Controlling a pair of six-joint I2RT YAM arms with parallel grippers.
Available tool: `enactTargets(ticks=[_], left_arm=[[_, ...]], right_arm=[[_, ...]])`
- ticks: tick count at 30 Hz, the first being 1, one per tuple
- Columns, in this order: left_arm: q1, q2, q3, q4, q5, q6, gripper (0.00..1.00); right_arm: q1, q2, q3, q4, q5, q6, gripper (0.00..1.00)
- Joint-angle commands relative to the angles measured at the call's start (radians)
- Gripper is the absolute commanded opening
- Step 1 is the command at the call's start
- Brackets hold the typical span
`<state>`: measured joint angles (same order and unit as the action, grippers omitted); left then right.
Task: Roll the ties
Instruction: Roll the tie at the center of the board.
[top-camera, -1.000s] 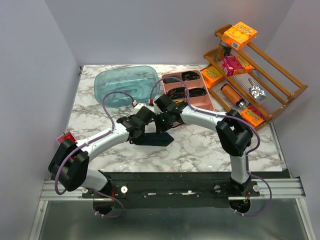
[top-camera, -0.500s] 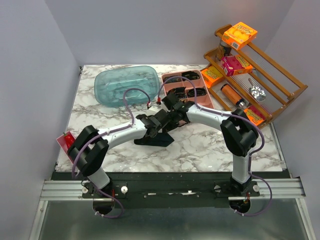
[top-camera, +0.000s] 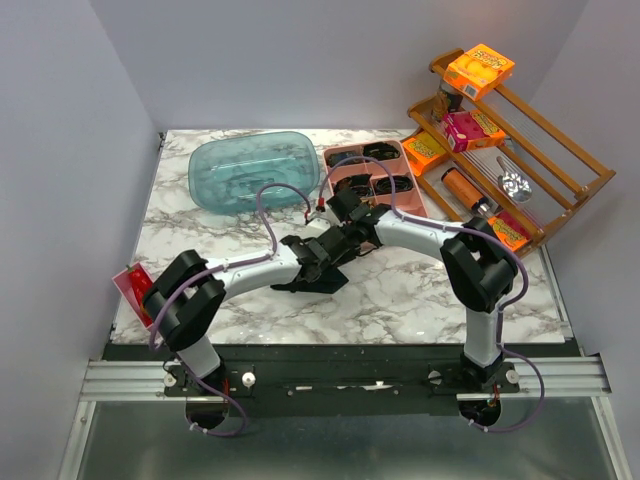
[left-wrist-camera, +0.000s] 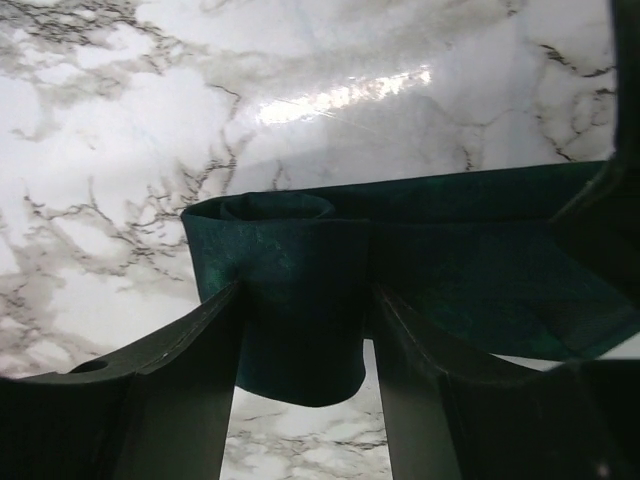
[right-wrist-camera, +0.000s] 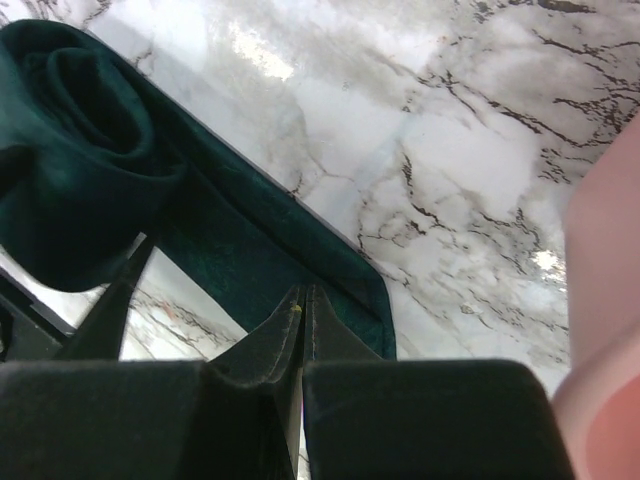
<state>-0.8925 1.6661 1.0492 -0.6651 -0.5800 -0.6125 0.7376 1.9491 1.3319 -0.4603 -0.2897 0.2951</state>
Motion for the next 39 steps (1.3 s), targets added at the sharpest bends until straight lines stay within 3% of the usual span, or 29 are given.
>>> enactTargets(ticks=[1, 8, 17, 24, 30, 39], left_arm=[[-0.006, -0.068, -0.058, 0.143, 0.123, -0.018, 0.63], [-0.003, -0.106, -0.081, 0.170, 0.126, -0.029, 0.66], [0.112, -0.347, -0.187, 0.243, 0.169, -0.029, 0.82], [0.358, -0.525, -0.369, 0.387, 0.459, -0.023, 0.86], [0.522, -0.554, -0.503, 0.557, 0.713, -0.049, 0.86], [0.627, -0.519, -0.659, 0.835, 0.934, -0.079, 0.86]], right_arm=[[-0.001, -0.032, -0.008, 0.028, -0.039, 0.003, 0.10], [-0.001, -0.045, -0.019, 0.046, -0.083, -0.011, 0.10], [0.009, -0.075, 0.009, 0.080, -0.163, -0.030, 0.10], [0.052, -0.047, 0.088, 0.089, -0.218, -0.022, 0.10], [0.091, 0.031, 0.156, 0.086, -0.233, -0.016, 0.10], [0.092, 0.099, 0.177, 0.063, -0.169, -0.027, 0.10]])
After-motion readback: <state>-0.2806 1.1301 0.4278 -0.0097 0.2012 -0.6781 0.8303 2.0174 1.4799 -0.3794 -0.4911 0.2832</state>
